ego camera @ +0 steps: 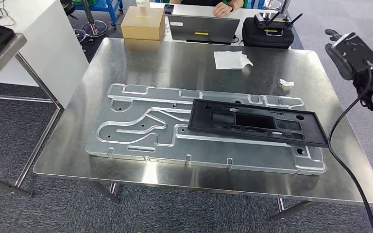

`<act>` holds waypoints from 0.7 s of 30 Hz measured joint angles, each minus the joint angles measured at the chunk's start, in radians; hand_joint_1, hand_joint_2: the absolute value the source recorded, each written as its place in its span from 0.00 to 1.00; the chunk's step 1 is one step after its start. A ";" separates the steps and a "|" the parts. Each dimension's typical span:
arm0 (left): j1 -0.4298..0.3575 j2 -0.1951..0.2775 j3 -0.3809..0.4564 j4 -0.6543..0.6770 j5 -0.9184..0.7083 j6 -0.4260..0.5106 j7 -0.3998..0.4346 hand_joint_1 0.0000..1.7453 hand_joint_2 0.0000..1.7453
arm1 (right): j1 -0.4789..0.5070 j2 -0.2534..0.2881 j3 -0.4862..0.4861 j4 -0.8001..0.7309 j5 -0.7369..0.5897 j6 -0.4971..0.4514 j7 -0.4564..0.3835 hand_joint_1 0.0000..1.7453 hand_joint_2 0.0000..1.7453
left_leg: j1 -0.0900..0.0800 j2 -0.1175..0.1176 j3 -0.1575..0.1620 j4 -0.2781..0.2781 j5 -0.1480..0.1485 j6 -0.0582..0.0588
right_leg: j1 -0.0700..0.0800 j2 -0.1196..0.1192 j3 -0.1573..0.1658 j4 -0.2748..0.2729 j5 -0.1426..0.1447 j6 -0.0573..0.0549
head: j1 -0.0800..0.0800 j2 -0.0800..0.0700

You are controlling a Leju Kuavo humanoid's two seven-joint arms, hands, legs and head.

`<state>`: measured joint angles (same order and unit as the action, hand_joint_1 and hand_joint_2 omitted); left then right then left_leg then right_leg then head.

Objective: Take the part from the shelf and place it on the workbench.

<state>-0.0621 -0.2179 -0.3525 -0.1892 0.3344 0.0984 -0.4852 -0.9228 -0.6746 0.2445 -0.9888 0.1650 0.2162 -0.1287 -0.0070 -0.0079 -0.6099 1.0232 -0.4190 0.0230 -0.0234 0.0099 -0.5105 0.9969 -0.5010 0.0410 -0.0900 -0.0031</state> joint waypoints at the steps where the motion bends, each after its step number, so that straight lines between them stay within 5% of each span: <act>1: 0.000 0.001 0.004 0.000 0.012 -0.008 -0.007 0.00 0.00 | 0.015 -0.003 0.000 -0.013 -0.008 -0.009 0.000 0.00 0.00 | 0.000 0.000 0.000 0.000 0.000 0.000 | 0.000 0.000 0.000 0.000 0.000 0.000 | 0.000 0.000; 6: -0.001 0.003 0.020 0.000 0.028 -0.017 -0.038 0.00 0.00 | 0.113 -0.006 -0.001 -0.068 -0.003 -0.061 -0.016 0.00 0.00 | 0.000 0.000 -0.001 0.000 0.000 0.000 | 0.000 0.000 0.001 0.000 0.000 0.001 | 0.000 0.000; 13: -0.005 0.014 0.039 0.000 0.052 -0.037 -0.036 0.00 0.00 | 0.149 0.061 -0.008 -0.043 0.072 -0.103 -0.057 0.00 0.00 | -0.004 -0.001 -0.002 0.004 -0.003 0.004 | -0.004 -0.001 0.000 -0.001 0.000 0.005 | 0.000 0.000; 19: -0.002 0.023 0.057 0.000 0.067 -0.035 -0.018 0.00 0.00 | 0.142 0.076 -0.026 -0.027 0.077 -0.089 -0.063 0.00 0.00 | -0.006 0.000 0.002 -0.005 0.003 0.024 | -0.010 -0.002 0.003 -0.003 -0.005 0.023 | 0.000 0.000; 21: -0.002 0.023 0.062 0.000 0.068 -0.034 -0.015 0.00 0.00 | 0.138 0.073 -0.034 -0.021 0.078 -0.084 -0.064 0.00 0.00 | -0.002 0.001 0.007 -0.021 0.011 0.033 | -0.010 -0.005 -0.021 0.050 -0.043 0.024 | 0.000 0.000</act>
<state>-0.0638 -0.1946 -0.2905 -0.1892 0.4022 0.0641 -0.4999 -0.7844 -0.6012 0.2101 -1.0099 0.2426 0.1318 -0.1930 -0.0085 -0.0065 -0.6028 1.0026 -0.4077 0.0559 -0.0331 0.0053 -0.5311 1.0466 -0.5441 0.0651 -0.0900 -0.0031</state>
